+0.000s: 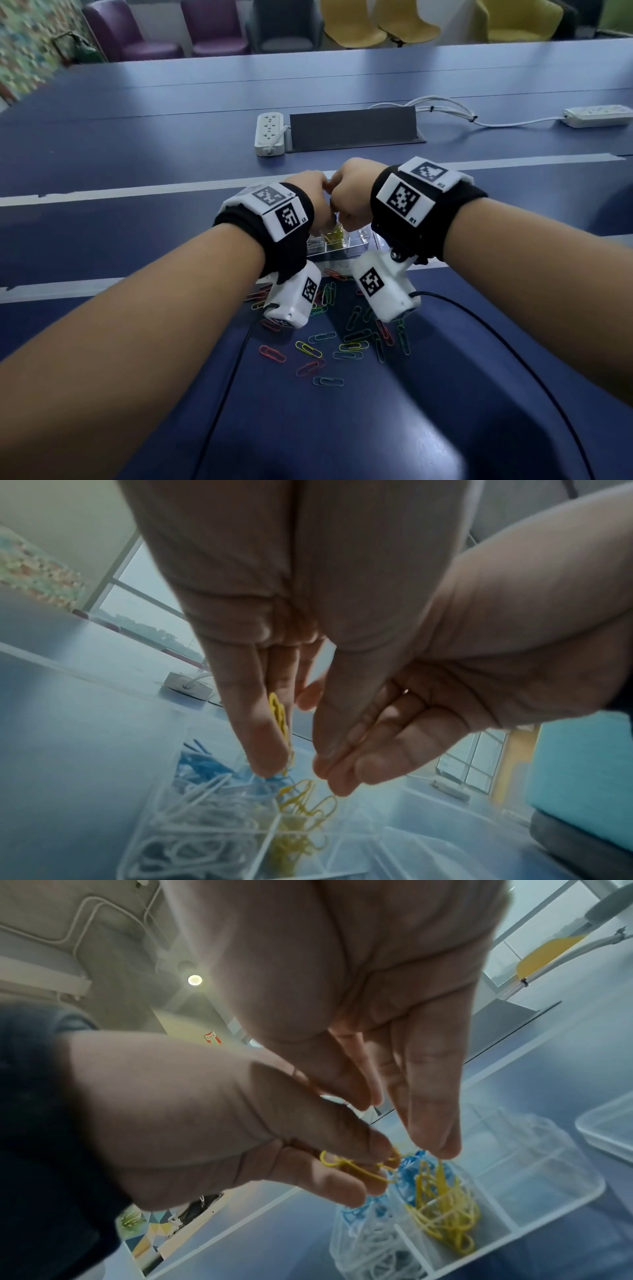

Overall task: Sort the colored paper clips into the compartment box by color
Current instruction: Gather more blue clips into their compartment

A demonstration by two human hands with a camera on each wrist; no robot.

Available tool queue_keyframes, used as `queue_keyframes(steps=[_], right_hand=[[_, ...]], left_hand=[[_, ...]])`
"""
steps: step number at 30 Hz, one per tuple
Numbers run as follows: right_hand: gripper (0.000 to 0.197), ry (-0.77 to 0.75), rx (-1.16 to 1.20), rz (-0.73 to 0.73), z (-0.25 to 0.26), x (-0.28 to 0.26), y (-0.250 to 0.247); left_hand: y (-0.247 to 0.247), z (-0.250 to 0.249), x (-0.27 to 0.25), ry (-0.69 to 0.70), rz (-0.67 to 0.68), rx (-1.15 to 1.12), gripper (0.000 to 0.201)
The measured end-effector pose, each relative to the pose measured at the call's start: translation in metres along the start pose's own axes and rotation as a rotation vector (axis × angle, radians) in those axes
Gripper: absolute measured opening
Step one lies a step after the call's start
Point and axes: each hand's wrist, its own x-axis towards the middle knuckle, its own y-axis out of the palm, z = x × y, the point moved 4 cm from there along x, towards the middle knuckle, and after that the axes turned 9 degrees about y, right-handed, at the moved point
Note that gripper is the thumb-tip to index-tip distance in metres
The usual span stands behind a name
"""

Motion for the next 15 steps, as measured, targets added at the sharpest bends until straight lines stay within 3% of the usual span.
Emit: queue_keyframes(steps=[6,10,15], right_hand=[[0.033,0.021,0.148,0.042,-0.012,0.001,-0.003],[0.034,0.054,-0.079,-0.023,-0.019,-0.003,-0.002],[0.04,-0.044,-0.244,-0.062,-0.02,-0.014,-0.002]], left_hand=[[0.001,0.0,0.002,0.004,-0.049,-0.097,0.056],[0.006,0.003,0.003,0.008,-0.061,-0.108,0.059],[0.014,0.004,0.003,0.026,-0.079,-0.318,0.063]])
